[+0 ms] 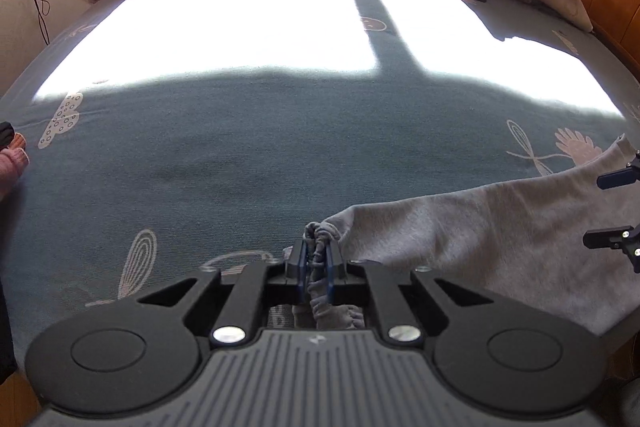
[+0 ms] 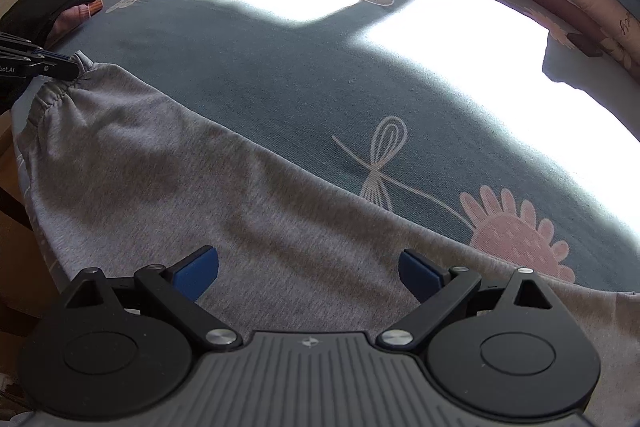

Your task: Fold clothes

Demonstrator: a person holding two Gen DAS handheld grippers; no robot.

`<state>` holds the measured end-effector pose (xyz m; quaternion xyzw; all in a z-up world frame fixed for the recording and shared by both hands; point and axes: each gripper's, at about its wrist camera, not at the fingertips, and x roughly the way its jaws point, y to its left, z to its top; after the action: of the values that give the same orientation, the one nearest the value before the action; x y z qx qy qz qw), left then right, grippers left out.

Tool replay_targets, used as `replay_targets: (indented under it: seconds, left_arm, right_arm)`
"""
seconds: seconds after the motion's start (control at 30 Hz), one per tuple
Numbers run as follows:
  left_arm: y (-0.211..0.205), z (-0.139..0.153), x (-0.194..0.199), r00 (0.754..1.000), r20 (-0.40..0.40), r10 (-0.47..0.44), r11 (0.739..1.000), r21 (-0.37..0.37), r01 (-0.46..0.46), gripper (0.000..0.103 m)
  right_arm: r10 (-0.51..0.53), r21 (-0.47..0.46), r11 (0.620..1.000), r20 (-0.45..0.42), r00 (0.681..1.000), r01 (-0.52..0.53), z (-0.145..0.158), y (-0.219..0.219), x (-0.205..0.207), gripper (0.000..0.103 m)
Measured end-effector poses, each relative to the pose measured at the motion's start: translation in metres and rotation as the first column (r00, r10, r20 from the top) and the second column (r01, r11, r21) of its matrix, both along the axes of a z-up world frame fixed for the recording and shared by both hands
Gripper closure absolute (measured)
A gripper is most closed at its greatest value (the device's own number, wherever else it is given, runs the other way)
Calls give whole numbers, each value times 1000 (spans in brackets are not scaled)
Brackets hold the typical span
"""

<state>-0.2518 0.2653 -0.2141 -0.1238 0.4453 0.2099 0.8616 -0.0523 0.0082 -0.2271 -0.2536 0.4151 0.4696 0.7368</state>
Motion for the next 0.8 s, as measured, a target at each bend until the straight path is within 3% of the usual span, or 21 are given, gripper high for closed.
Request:
replay_targets:
  seconds: [0.07,0.17,0.33,0.43,0.57,0.67,0.73,0.77,0.8]
  left_arm:
    - [3,-9,3,1000,-10,8,1000,3,-8,95]
    - [13,-23,11,995,-74,60,998,-4,-61,84]
    - [28,3,-11,976,13,218,976,-7,-218,83]
    - [18,14,-27,969,31,246,968,-52,-244,83]
    - [-20,6,-31,991,48,123,982,-151,-114,83]
    - [-45,-19,-19,1000,-7,15,988,-156,-16,81]
    - [-50,-34,-17,995,-90,47,996,-76,-54,76]
    - [-44,-37,-22,990,-108,90,990,-98,-101,87]
    - [-39,-40,-28,983,-126,134,981,-121,-149,89]
  right_arm:
    - [2,-3,1000,4,1000,-2,0,1,1,4]
    - [14,-8,1000,12,1000,-14,0,1,-1,4]
    - [13,-15,1000,15,1000,-13,0,0,-1,4]
    - [9,-11,1000,7,1000,-9,-1,1,-2,4]
    - [15,-3,1000,-5,1000,-15,-1,5,-5,4]
    - [37,-4,999,-4,999,-37,-2,7,-9,4]
    - [50,-14,999,2,999,-50,-2,7,-11,4]
    - [55,-20,998,2,998,-55,-3,6,-11,4]
    - [60,-27,998,2,998,-60,-3,5,-11,4]
